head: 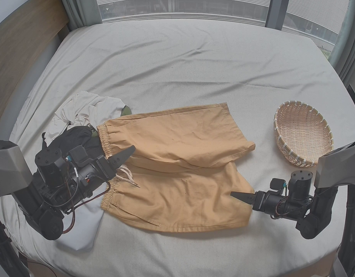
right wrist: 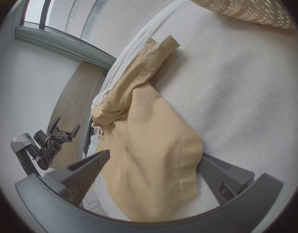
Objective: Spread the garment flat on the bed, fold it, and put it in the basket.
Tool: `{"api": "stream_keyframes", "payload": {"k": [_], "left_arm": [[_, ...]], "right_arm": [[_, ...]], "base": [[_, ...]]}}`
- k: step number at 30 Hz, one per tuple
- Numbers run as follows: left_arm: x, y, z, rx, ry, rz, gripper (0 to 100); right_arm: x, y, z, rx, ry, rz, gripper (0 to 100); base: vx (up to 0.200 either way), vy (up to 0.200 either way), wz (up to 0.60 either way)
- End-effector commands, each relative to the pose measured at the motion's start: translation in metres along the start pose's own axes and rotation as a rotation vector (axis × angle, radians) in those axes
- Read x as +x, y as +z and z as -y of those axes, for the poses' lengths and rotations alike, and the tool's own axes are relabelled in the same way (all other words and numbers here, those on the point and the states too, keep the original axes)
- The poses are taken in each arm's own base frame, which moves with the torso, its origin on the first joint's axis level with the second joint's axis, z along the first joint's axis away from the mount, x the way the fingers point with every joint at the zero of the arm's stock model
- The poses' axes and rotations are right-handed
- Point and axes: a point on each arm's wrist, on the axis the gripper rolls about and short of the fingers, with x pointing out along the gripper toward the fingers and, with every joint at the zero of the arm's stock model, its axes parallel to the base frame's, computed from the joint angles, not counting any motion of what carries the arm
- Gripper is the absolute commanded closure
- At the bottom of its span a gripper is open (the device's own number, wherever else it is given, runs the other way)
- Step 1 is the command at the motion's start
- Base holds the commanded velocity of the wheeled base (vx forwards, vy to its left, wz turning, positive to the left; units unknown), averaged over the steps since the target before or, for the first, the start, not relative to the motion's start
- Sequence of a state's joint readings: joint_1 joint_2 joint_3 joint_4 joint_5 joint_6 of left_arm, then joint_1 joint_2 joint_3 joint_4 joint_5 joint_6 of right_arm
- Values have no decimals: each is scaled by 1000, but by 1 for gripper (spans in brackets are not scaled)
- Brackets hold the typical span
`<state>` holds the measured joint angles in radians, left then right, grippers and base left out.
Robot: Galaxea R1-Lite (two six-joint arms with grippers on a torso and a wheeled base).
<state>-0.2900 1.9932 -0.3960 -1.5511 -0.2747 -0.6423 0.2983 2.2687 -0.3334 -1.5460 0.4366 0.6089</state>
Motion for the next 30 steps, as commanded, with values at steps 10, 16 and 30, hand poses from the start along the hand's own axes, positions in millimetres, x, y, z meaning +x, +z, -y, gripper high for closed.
{"api": "stream_keyframes", "payload": {"k": [10,16,30], "left_arm": [[1,0,0,0,-2,3,0],[2,0,0,0,-2,0,0],[0,0,0,-1,1,-1,0]], "right_arm": [[-42,9,-36,8,62,45,0],[-53,8,-63,19,146,48,0],[-24,3,-71,9,191,11,0]], "base": [[0,0,0],[0,0,0],[0,0,0]]}}
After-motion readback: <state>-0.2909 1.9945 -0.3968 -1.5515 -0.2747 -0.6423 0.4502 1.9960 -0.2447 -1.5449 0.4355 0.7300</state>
